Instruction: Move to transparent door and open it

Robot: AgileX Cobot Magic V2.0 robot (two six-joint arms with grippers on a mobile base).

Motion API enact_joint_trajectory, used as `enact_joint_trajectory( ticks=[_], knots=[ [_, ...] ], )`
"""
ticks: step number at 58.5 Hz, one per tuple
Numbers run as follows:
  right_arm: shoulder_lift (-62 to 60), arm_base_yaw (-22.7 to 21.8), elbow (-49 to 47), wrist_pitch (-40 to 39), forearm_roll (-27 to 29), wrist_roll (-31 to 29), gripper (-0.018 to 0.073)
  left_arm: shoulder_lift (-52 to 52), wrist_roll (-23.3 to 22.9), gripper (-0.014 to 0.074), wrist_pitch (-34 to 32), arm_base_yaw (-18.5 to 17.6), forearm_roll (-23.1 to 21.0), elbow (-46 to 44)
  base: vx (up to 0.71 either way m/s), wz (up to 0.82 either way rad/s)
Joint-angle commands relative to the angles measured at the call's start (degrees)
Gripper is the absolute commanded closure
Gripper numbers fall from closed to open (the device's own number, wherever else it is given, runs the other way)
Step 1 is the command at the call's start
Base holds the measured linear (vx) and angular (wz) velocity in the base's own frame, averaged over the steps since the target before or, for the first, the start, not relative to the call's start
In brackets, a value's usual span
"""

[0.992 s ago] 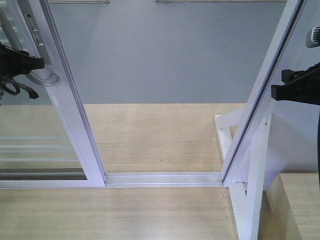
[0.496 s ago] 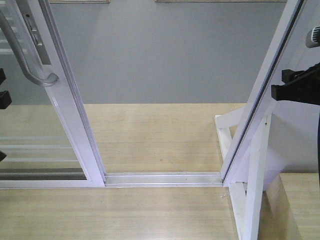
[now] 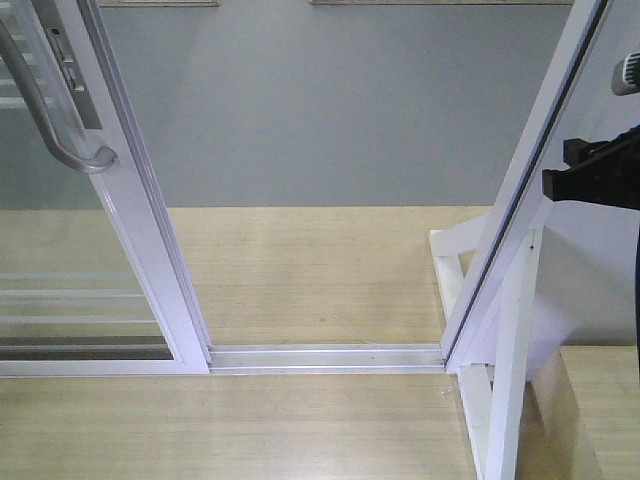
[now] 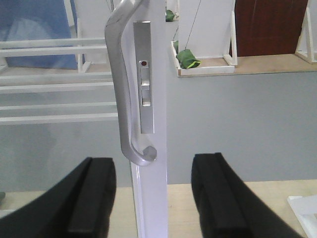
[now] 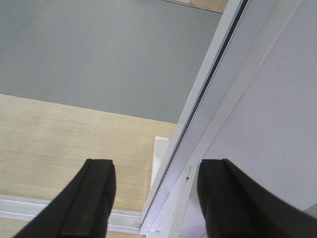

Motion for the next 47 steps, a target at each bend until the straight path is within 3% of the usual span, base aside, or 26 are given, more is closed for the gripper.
enact_joint_trajectory(
  ticks=[1, 4, 12, 16, 26, 35, 38, 47],
  knots=[
    [-1.2, -0.2, -1.6, -2.9, -1.9, -0.4, 0.0122, -1.9, -0.3, 0.0188, -7.0, -0.2, -2.3, 0.5, 0.00, 0.00],
    [-1.2, -0.2, -1.6, -2.9, -1.9, -0.4, 0.0122, -3.9, 1.2, 0.0246, -9.5, -0.2, -5.0, 2.5, 0.00, 0.00],
    [-1.2, -0.2, -1.6, -2.9, -1.9, -0.4, 0.0122, -10.8, 11.5, 0.0491, -12.4, -0.4, -12.7, 9.2, 0.00, 0.00],
    [-1.2, -0.2, -1.6, -2.9, -1.9, -0.4, 0.0122, -15.2, 14.3, 0.0606, -11.7, -1.0, -13.6, 12.6, 0.00, 0.00],
    [-1.2, -0.2, -1.6, -2.9, -1.9, -0.4, 0.0122, -26.4, 14.7, 0.0603, -9.6, -3.2, -13.1, 20.2, 0.00, 0.00],
    [-1.2, -0.2, -1.6, -2.9, -1.9, -0.4, 0.0122, -35.3, 14.6, 0.0602, -13.1, -3.2, -13.1, 29.6, 0.00, 0.00],
    [-1.2, -0.2, -1.6, -2.9, -1.9, -0.4, 0.0122, -36.2, 14.6, 0.0602, -7.9, -3.2, -13.1, 29.0, 0.00, 0.00],
    [-1.2, -0.2, -1.6, -3.0, -1.9, -0.4, 0.0122, -34.4, 14.6, 0.0602, -4.1, -3.0, -13.4, 28.8, 0.00, 0.00]
  ],
)
